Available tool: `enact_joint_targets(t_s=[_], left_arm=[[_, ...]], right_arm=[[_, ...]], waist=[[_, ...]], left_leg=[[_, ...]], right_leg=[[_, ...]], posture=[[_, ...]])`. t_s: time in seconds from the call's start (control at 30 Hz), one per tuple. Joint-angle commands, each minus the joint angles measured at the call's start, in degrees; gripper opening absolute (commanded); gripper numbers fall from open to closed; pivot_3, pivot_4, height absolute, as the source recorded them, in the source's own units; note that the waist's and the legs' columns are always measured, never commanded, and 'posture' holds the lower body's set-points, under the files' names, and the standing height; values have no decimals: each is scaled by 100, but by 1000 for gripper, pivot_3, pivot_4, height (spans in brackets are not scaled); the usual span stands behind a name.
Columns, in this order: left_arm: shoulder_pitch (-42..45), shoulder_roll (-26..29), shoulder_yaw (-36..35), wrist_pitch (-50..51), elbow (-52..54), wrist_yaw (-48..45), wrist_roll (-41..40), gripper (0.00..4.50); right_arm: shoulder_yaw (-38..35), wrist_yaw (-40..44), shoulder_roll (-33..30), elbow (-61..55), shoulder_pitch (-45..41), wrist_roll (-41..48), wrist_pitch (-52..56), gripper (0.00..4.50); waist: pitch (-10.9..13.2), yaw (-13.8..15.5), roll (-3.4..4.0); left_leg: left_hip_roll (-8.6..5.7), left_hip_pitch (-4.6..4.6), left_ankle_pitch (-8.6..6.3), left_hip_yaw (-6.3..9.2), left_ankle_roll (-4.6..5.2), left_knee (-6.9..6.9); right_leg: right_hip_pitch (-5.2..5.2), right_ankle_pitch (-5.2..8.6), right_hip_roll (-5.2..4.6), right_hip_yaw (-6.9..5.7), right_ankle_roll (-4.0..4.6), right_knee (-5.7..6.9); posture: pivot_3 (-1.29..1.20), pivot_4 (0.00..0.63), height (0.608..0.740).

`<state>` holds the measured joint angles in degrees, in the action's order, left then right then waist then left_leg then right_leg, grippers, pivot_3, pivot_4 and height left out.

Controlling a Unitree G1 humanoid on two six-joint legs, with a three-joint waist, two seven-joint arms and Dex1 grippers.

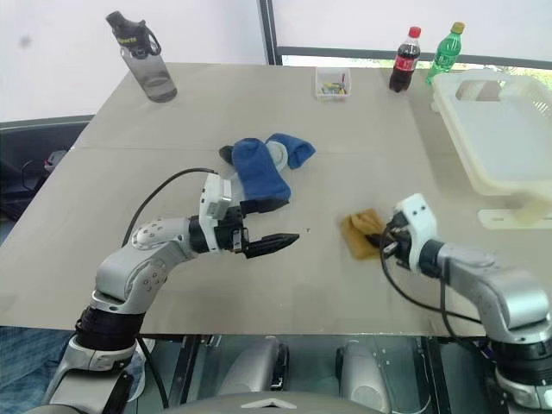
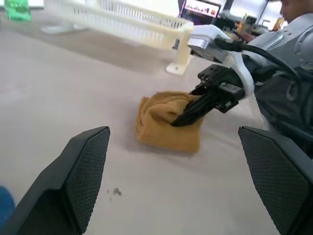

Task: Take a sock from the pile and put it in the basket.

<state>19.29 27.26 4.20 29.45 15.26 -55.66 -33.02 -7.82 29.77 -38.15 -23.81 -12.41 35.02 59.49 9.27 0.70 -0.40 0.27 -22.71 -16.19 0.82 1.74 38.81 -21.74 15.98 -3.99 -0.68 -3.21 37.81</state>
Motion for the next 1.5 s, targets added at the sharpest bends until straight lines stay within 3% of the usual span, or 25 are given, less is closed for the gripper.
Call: enact_joint_targets(t_s=[0.03,0.37,0.67,0.83,1.07,1.4,1.5], left_arm=[[106,-158,-142,-270,37,35,-92,4500],[370,-706,-125,-859,-393,191,56,4500],[459,-897,-73,-1109,-563,219,211,4500],[503,-962,-61,-1273,-755,243,336,4500],[544,-1131,-68,-1465,-892,279,374,4500],[613,-1313,-7,-1717,-1068,303,490,4500],[609,-1307,5,-1749,-1067,310,512,4500]], right_arm=[[-431,92,-290,120,-489,104,23,21],[-832,224,-967,2222,-1902,-399,-595,21],[-620,-128,-977,6179,-3932,-1596,-2507,21],[-678,-813,-870,8198,-4886,-2060,-3702,21],[-530,-1243,-848,9334,-5279,-2610,-4518,21],[-632,-1535,-892,9790,-5291,-2921,-4750,21],[-669,-1536,-895,9824,-5251,-2938,-4770,1213]], waist=[[3,0,3],[11,-1,3],[19,-36,12],[21,-35,13],[25,-65,19],[25,-135,20],[25,-134,20]], left_leg=[[0,-2,0,-1,0,0],[-2,-9,-1,-18,2,0],[1,-16,3,-54,-4,-1],[0,-22,11,-66,-17,-3],[1,-25,11,-69,-18,-11],[3,-20,11,-72,-19,-11],[3,-21,12,-71,-19,-10]], right_leg=[[-3,0,1,0,0,0],[-12,0,0,7,-1,-3],[-37,-1,3,32,-2,5],[-41,-2,0,40,-2,0],[-45,-1,0,41,-2,-6],[-44,-2,0,44,-3,-1],[-43,-2,0,44,-3,-1]], posture=[[0,150,740],[0,150,740],[0,150,740],[0,150,740],[0,150,740],[0,150,740],[0,150,740]])
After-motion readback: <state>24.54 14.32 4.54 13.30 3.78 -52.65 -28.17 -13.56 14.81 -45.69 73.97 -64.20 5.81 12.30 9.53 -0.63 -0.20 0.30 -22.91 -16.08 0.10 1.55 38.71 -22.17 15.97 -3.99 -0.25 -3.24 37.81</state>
